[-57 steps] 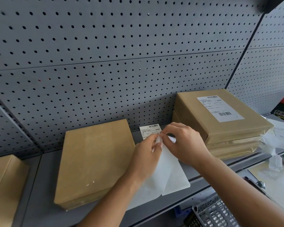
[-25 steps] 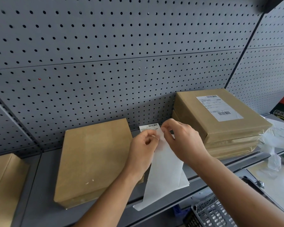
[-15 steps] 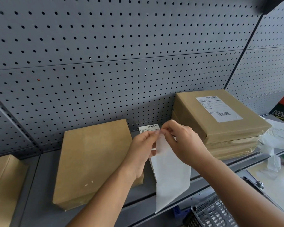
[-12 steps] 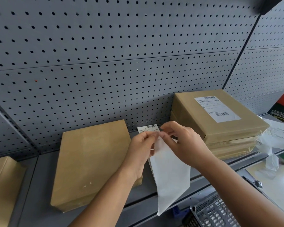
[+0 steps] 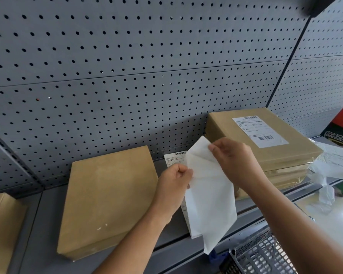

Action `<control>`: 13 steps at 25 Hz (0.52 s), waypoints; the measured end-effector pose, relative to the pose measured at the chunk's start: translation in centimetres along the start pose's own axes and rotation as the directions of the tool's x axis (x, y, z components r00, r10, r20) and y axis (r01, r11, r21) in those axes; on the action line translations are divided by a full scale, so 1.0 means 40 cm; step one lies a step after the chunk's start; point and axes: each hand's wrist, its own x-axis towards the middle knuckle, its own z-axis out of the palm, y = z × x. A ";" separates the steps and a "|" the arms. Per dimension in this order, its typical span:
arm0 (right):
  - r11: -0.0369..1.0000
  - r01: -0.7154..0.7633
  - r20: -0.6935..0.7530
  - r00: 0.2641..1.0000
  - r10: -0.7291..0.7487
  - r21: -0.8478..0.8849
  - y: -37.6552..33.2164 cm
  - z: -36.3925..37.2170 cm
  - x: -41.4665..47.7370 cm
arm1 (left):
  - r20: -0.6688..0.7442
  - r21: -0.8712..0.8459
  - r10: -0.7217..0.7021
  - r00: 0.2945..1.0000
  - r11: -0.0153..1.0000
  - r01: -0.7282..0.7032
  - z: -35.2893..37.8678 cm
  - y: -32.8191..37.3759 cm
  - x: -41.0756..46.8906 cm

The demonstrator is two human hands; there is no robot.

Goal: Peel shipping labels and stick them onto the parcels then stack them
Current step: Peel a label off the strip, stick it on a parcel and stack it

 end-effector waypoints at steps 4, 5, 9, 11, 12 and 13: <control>0.998 0.063 -0.037 0.997 -0.064 -0.010 -0.015 -0.016 0.011 | 0.106 -0.090 -0.131 0.986 0.986 0.141 -0.002 0.001 -0.009; 0.995 0.095 -0.024 0.995 -0.095 -0.023 -0.017 -0.014 0.006 | 0.129 -0.134 -0.155 0.980 0.976 0.172 -0.003 0.011 -0.009; 0.969 0.227 0.012 0.974 -0.227 -0.093 -0.027 -0.008 -0.016 | 0.158 -0.242 -0.146 0.977 0.953 0.182 -0.007 0.052 0.013; 0.965 0.248 0.019 0.969 -0.248 -0.080 -0.029 -0.009 -0.016 | 0.142 -0.194 -0.128 0.982 0.969 0.154 -0.003 0.058 0.026; 0.965 0.254 0.029 0.967 -0.252 -0.062 -0.027 -0.010 -0.014 | 0.116 -0.175 -0.126 0.985 0.974 0.145 0.001 0.055 0.031; 0.966 0.258 0.043 0.966 -0.256 -0.038 -0.025 -0.012 -0.012 | 0.088 -0.174 -0.129 0.988 0.974 0.143 0.005 0.052 0.033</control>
